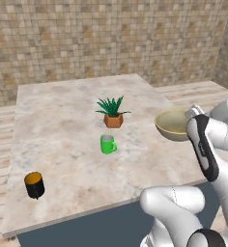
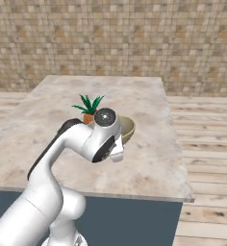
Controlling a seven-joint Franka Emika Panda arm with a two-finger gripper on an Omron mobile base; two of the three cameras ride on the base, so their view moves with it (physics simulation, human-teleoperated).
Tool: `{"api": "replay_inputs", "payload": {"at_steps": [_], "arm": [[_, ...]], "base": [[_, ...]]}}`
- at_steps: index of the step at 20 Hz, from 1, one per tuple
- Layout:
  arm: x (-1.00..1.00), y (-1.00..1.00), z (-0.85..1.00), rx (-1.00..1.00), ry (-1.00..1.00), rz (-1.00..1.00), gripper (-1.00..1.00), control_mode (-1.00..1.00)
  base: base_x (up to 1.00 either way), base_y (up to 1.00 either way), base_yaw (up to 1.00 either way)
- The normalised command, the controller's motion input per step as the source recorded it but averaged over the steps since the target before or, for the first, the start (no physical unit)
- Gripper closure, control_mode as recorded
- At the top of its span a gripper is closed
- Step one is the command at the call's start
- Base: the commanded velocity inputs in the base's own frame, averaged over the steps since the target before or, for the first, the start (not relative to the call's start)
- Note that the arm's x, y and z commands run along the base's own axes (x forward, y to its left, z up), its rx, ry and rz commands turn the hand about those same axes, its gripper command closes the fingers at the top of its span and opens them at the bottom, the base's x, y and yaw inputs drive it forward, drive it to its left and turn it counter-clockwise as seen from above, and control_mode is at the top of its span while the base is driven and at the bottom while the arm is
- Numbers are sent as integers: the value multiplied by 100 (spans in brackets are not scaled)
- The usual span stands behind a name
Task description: Clear the mugs and bowl far away from the sink.
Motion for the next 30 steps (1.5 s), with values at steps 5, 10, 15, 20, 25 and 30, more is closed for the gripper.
{"api": "replay_inputs", "payload": {"at_steps": [5,10,15,20,25,30], "arm": [[69,-19,-37,8,0,11,100,-100],[53,-12,-40,1,0,8,100,-100],[44,-3,-33,0,1,6,100,-100],[35,0,-33,0,2,5,100,-100],[30,-2,-38,0,3,5,100,-100],[23,-5,-40,0,3,4,100,-100]], "base": [[0,0,0],[0,0,0],[0,0,0],[0,0,0],[0,0,0],[0,0,0]]}}
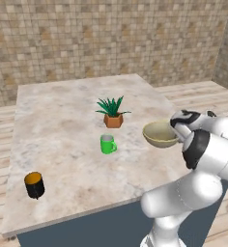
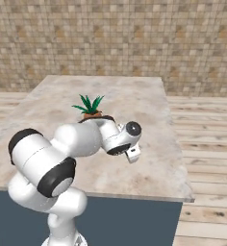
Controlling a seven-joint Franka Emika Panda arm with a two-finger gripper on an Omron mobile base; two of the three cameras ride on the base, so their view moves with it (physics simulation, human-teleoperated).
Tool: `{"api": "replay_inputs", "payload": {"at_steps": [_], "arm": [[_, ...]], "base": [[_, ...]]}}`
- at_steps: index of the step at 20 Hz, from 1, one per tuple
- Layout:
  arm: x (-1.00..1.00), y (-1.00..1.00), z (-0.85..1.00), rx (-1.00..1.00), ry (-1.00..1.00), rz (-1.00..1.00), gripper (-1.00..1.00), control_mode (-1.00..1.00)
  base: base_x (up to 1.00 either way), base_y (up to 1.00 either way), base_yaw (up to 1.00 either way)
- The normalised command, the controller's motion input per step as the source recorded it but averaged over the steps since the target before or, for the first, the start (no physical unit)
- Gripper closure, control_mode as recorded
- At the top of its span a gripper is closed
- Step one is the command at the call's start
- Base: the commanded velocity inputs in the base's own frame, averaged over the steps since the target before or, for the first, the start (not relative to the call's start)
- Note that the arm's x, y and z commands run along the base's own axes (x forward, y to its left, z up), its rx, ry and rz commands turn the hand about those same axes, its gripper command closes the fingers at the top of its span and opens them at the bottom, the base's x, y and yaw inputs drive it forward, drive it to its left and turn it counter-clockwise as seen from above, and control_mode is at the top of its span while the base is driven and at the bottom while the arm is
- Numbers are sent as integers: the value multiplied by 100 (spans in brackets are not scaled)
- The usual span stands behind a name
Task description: Clear the mugs and bowl far away from the sink.
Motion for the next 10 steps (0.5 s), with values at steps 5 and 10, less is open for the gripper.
{"api": "replay_inputs", "payload": {"at_steps": [5,10], "arm": [[25,-1,-33,0,5,2,-100,-100],[8,-9,-1,0,0,0,-100,-100]], "base": [[0,0,0],[0,0,0]]}}
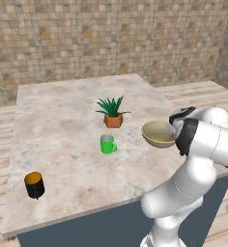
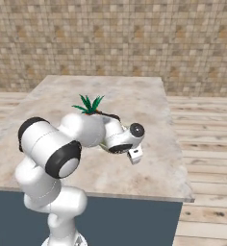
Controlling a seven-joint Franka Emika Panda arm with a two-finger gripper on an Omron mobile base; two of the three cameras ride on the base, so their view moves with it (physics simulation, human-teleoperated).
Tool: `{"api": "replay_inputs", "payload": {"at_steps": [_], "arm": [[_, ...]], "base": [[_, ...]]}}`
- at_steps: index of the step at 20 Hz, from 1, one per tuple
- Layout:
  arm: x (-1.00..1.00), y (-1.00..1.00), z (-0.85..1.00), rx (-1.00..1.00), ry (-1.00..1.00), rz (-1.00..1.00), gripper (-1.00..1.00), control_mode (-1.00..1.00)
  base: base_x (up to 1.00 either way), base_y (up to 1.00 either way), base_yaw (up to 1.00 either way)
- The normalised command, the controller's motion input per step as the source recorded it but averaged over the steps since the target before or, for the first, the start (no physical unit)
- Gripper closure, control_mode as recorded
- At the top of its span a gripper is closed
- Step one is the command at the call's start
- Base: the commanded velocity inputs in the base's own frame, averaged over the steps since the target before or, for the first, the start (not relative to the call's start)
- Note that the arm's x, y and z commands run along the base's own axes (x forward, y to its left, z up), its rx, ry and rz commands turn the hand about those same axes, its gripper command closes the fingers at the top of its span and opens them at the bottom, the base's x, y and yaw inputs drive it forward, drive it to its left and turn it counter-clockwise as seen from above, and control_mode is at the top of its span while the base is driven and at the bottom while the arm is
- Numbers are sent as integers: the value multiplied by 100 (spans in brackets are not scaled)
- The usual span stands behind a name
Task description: Clear the mugs and bowl far away from the sink.
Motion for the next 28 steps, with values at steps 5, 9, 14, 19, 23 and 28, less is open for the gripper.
{"api": "replay_inputs", "payload": {"at_steps": [5,9,14,19,23,28], "arm": [[0,-24,36,9,0,0,-100,-100],[-3,-6,82,9,1,1,-100,-100],[-19,5,100,1,9,0,-100,-100],[-70,55,55,-8,4,-8,-100,-100],[-97,50,32,-14,-7,-18,-100,-100],[-84,51,40,-18,-12,-17,-100,-100]], "base": [[0,0,0],[0,0,0],[0,0,0],[0,0,0],[0,0,0],[0,0,0]]}}
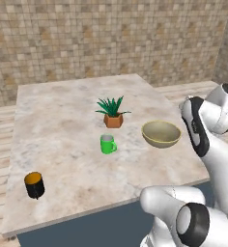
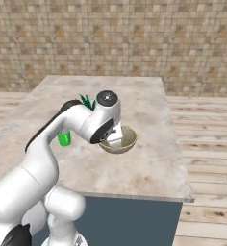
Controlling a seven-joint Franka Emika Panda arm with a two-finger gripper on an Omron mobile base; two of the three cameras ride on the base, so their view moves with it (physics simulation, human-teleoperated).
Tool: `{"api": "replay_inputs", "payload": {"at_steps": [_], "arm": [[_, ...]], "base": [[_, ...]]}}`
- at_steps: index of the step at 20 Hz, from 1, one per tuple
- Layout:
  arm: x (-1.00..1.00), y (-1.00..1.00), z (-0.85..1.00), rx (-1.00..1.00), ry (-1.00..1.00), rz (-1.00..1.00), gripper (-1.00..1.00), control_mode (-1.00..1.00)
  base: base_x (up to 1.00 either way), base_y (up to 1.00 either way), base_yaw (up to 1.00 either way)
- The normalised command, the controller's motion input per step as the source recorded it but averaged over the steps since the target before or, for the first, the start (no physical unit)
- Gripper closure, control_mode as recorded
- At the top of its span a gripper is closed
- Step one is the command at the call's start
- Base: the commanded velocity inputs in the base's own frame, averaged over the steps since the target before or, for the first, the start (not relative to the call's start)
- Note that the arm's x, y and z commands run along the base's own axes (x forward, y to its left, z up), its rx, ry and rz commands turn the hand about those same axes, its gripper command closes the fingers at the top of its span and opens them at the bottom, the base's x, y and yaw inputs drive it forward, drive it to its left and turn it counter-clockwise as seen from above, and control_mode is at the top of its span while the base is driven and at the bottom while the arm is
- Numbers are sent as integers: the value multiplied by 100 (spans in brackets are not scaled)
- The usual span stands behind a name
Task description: Clear the mugs and bowl far away from the sink.
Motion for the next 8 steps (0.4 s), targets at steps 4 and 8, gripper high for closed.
{"api": "replay_inputs", "payload": {"at_steps": [4,8], "arm": [[-58,49,42,-21,-19,0,-100,-100],[-25,34,54,-6,1,24,-100,-100]], "base": [[0,0,0],[0,0,0]]}}
